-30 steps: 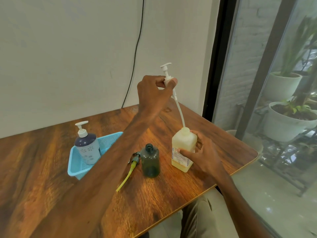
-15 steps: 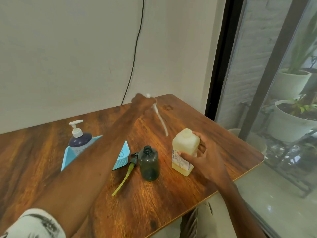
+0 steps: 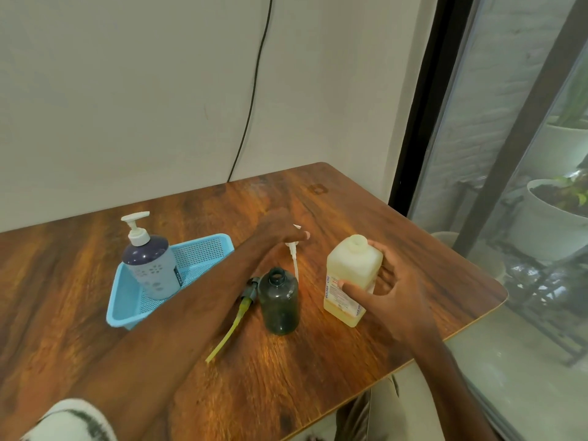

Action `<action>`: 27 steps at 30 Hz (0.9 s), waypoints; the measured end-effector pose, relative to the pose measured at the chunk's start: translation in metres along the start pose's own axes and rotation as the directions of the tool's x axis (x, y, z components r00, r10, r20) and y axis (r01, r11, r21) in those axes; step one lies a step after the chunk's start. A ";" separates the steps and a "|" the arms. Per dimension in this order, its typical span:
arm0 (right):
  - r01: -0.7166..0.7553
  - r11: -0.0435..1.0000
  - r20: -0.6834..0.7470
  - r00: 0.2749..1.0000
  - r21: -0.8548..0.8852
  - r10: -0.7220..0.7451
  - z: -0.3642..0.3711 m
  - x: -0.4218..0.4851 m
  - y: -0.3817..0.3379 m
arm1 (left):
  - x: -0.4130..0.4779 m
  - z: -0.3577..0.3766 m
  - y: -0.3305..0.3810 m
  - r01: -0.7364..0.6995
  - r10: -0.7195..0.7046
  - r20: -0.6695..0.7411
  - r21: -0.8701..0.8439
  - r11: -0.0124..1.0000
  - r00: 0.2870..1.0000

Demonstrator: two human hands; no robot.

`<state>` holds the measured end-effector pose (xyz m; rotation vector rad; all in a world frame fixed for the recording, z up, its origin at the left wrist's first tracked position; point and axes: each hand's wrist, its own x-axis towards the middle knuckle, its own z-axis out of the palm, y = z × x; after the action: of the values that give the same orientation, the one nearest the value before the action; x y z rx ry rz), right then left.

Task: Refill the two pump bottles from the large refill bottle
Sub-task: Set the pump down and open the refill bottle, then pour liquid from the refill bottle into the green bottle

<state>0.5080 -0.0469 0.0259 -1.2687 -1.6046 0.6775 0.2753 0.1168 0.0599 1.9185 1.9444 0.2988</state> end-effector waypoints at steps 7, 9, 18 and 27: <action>-0.119 0.992 -0.022 0.993 -0.050 0.118 0.011 -0.011 -0.002 | -0.107 -0.016 -0.030 -0.265 0.225 -0.158 -0.304 0.915 0.961; -0.146 0.987 -0.057 0.988 -0.069 0.143 0.017 -0.014 -0.002 | -0.144 -0.011 -0.043 -0.221 0.194 -0.108 -0.384 0.896 0.975; -0.095 0.992 -0.089 0.992 -0.083 0.088 0.019 -0.030 -0.017 | -0.192 0.019 -0.057 -0.216 0.184 -0.115 -0.421 0.881 0.976; 0.016 0.997 0.015 1.000 -0.082 -0.015 0.022 -0.072 -0.046 | -0.247 0.017 -0.085 -0.213 0.178 -0.143 -0.290 0.933 0.974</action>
<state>0.4700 -0.1262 0.0322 -1.3116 -1.6670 0.6176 0.2011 -0.1333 0.0404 1.9226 1.6568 0.7365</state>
